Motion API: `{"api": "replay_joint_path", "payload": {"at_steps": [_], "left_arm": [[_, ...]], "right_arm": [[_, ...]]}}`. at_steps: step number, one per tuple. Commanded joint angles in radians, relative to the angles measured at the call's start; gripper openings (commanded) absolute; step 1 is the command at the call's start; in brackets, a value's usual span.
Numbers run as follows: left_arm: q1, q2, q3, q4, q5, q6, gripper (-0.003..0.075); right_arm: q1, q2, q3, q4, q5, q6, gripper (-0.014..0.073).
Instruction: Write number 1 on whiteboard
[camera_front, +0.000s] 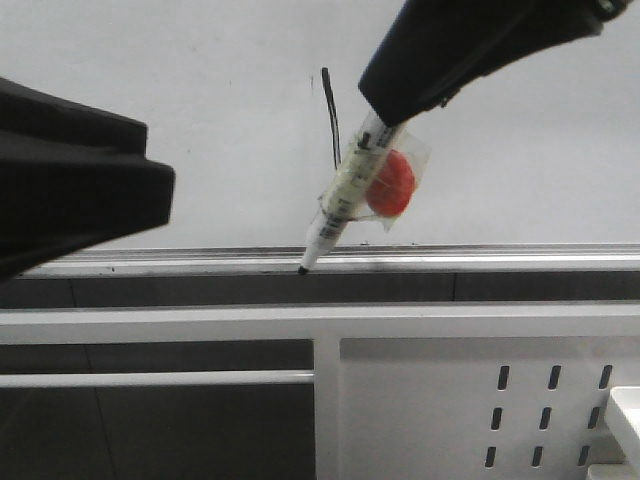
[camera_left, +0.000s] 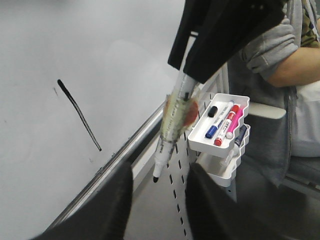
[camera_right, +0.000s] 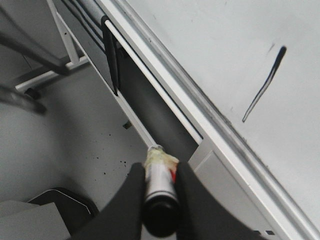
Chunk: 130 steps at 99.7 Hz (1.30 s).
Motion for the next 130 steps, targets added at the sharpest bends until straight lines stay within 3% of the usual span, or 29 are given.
{"api": "replay_joint_path", "payload": {"at_steps": [1, 12, 50, 115, 130], "left_arm": [[0.001, 0.037, -0.05, 0.007, -0.054, -0.018, 0.0372], [0.001, 0.094, -0.077, 0.018, -0.054, -0.018, 0.0365], [0.001, 0.254, -0.155, 0.063, -0.132, -0.018, 0.0365], [0.001, 0.265, -0.155, 0.036, -0.113, -0.017, 0.0365], [0.001, 0.265, -0.155, 0.021, -0.111, -0.015, 0.0295]], "right_arm": [[0.004, 0.005, -0.073, -0.003, -0.008, -0.025, -0.0071], [0.008, 0.042, -0.118, 0.016, 0.048, -0.04, -0.0071], [0.096, 0.104, -0.186, 0.048, 0.036, -0.079, -0.0071], [0.092, 0.104, -0.188, 0.025, 0.035, -0.079, -0.0071], [0.092, 0.104, -0.188, 0.022, 0.035, -0.079, -0.0071]]}}
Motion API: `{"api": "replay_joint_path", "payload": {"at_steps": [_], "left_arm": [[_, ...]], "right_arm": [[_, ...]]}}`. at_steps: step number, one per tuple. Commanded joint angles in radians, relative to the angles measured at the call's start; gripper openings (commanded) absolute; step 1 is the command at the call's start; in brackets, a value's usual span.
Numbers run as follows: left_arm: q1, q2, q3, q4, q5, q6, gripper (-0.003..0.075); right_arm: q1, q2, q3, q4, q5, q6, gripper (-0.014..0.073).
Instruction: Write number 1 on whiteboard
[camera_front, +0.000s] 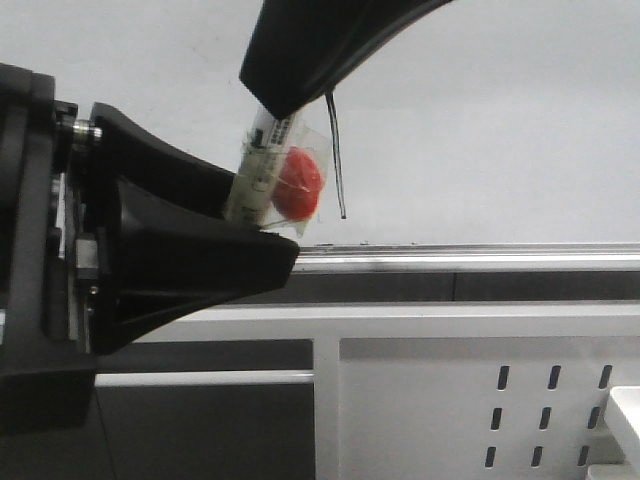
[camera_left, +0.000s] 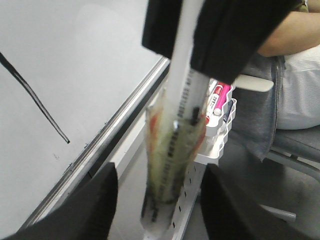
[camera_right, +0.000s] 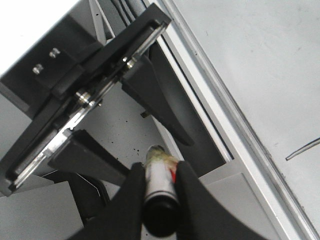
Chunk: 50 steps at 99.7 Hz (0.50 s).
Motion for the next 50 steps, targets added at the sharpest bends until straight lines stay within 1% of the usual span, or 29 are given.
{"api": "replay_joint_path", "payload": {"at_steps": [1, 18, 27, 34, 44, 50], "left_arm": [[0.001, -0.015, -0.029, -0.037, -0.058, -0.008, 0.0291], [0.001, -0.015, -0.029, -0.037, -0.058, -0.008, 0.0208], [0.001, -0.015, -0.029, -0.037, -0.058, -0.008, 0.0151], [0.001, -0.015, -0.029, -0.037, -0.058, -0.008, 0.0093], [0.001, -0.015, -0.029, -0.037, -0.058, -0.008, -0.0021], [0.001, -0.015, -0.029, -0.037, -0.058, -0.008, -0.002]], "right_arm": [[-0.004, -0.018, -0.035, -0.011, -0.059, -0.012, -0.0071], [-0.004, -0.018, -0.035, -0.011, -0.059, -0.012, -0.0071], [-0.004, -0.018, -0.035, -0.011, -0.059, -0.012, -0.0071], [-0.004, -0.018, -0.035, -0.011, -0.059, -0.012, -0.0071], [-0.004, -0.018, -0.035, -0.011, -0.059, -0.012, -0.0071], [-0.004, -0.018, -0.035, -0.011, -0.059, -0.012, -0.0071]]}}
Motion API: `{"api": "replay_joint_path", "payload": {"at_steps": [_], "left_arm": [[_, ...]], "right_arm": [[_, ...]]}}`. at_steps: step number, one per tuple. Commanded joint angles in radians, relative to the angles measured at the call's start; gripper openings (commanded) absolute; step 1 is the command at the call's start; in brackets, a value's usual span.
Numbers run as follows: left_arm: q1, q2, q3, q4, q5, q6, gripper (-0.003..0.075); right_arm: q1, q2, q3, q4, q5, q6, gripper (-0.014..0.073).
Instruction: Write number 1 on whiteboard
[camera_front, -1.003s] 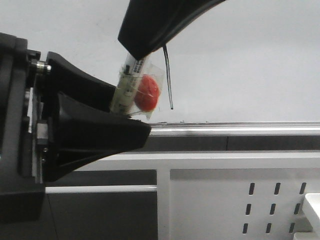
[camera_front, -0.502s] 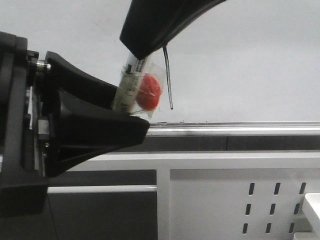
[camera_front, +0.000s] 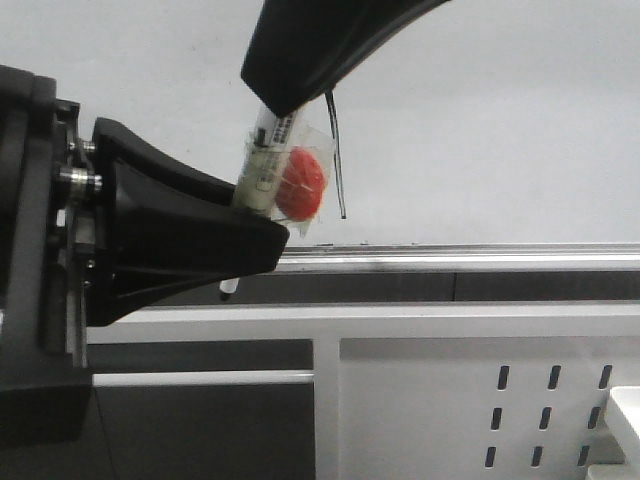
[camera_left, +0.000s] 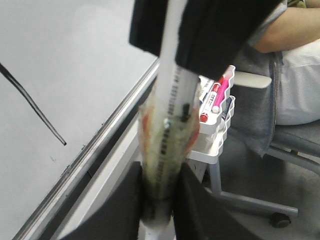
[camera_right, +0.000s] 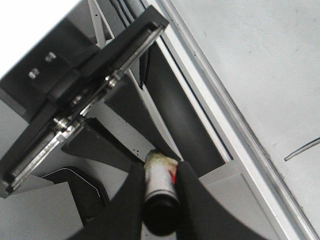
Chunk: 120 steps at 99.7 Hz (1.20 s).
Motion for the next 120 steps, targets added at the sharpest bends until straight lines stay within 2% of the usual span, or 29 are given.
{"api": "replay_joint_path", "payload": {"at_steps": [1, 11, 18, 25, 35, 39, 42, 53, 60, 64, 69, 72, 74, 87, 102, 111, 120], "left_arm": [[0.001, -0.015, -0.029, -0.05, -0.059, -0.025, -0.002], [0.001, -0.015, -0.029, -0.05, -0.059, -0.025, -0.002], [0.001, -0.015, -0.029, -0.05, -0.053, -0.025, -0.002], [0.001, -0.015, -0.029, -0.054, -0.044, -0.025, -0.002], [0.001, -0.015, -0.027, -0.076, -0.028, -0.027, -0.002], [0.001, -0.015, -0.025, -0.095, -0.028, -0.027, -0.002], [0.001, -0.015, -0.023, -0.107, -0.028, -0.027, -0.002], [0.001, -0.015, 0.0, -0.211, -0.046, -0.027, -0.002], [0.001, -0.015, 0.026, -0.277, -0.078, -0.022, -0.002], [0.001, -0.015, 0.046, -0.323, -0.102, 0.001, -0.002], [0.001, -0.015, 0.071, -0.396, -0.145, 0.04, -0.002], [0.001, -0.015, 0.085, -0.444, -0.179, 0.06, -0.002], [0.001, -0.015, 0.094, -0.482, -0.197, 0.072, -0.002], [0.001, -0.015, 0.129, -0.698, -0.272, 0.106, -0.002], [0.001, 0.005, 0.132, -0.72, -0.351, 0.116, -0.002], [0.001, 0.051, 0.13, -0.799, -0.381, 0.094, -0.002], [0.001, 0.106, 0.13, -0.799, -0.465, 0.087, -0.002]], "right_arm": [[-0.004, -0.018, -0.035, -0.008, -0.057, -0.01, -0.0071], [-0.004, -0.018, -0.039, -0.008, -0.06, -0.008, -0.0065], [-0.004, -0.018, -0.049, -0.008, -0.058, -0.004, -0.0018], [-0.004, -0.018, -0.066, -0.008, -0.051, 0.003, 0.0114], [-0.004, -0.02, -0.084, -0.008, -0.047, 0.003, 0.0379], [-0.004, -0.025, -0.084, -0.008, -0.047, 0.003, 0.0443], [-0.004, -0.024, -0.084, -0.01, -0.047, 0.003, 0.0456], [-0.004, -0.043, -0.084, -0.021, -0.045, 0.003, 0.0402], [-0.004, -0.068, -0.082, -0.027, -0.045, 0.003, 0.0317], [-0.004, -0.085, -0.082, -0.032, -0.04, 0.007, 0.023], [-0.008, -0.102, -0.082, -0.047, -0.027, 0.025, 0.0083], [-0.013, -0.114, -0.082, -0.059, -0.017, 0.042, -0.0039], [-0.017, -0.119, -0.082, -0.073, -0.008, 0.053, -0.0083], [-0.042, -0.154, -0.078, -0.147, 0.048, 0.127, -0.0067], [-0.046, -0.193, -0.057, -0.172, 0.044, 0.137, -0.0067], [-0.046, -0.205, -0.043, -0.178, 0.036, 0.143, -0.0067], [-0.046, -0.209, -0.027, -0.181, 0.027, 0.143, -0.0067]]}}
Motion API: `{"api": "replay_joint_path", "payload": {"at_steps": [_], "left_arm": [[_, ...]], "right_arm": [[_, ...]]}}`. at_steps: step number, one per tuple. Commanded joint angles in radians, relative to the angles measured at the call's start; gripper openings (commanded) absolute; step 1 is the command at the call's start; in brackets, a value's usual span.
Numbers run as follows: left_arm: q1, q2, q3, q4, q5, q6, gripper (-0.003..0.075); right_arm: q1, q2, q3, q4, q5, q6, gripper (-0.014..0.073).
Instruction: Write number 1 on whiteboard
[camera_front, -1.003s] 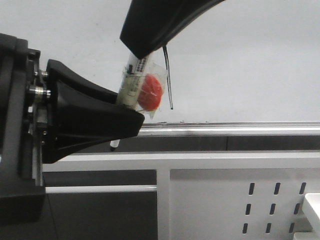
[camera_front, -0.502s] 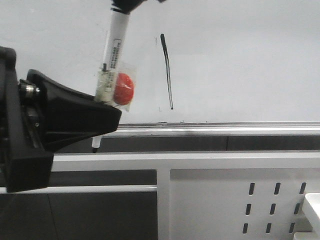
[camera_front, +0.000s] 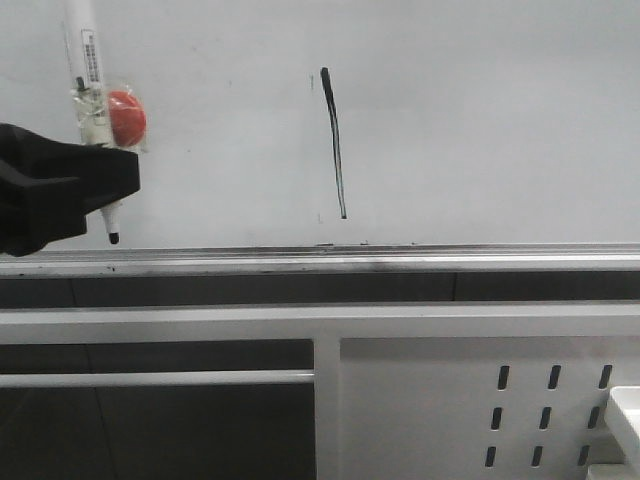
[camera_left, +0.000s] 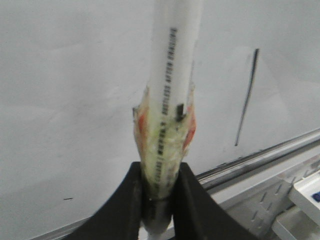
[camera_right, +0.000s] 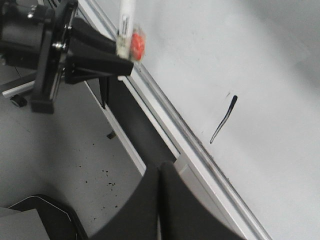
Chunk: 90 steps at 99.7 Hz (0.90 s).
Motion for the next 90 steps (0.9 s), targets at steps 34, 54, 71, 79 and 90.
{"api": "replay_joint_path", "payload": {"at_steps": [34, 54, 71, 79, 90], "left_arm": [[0.001, 0.117, -0.021, -0.033, -0.259, -0.056, -0.002], [0.001, 0.161, -0.067, 0.006, -0.234, -0.056, -0.002], [0.001, 0.183, -0.106, -0.012, -0.207, -0.047, -0.002], [0.001, 0.183, -0.119, -0.027, -0.205, -0.012, -0.002], [0.001, 0.183, -0.128, -0.049, -0.18, -0.002, -0.002]], "right_arm": [[-0.006, -0.02, -0.007, -0.027, -0.083, 0.002, -0.0069], [-0.006, -0.02, -0.007, -0.027, -0.083, 0.002, -0.007], [-0.006, -0.02, -0.007, -0.027, -0.083, 0.002, -0.007], [-0.006, -0.02, -0.007, -0.027, -0.083, 0.002, -0.007], [-0.006, -0.02, -0.007, -0.027, -0.085, 0.002, -0.0071]]}}
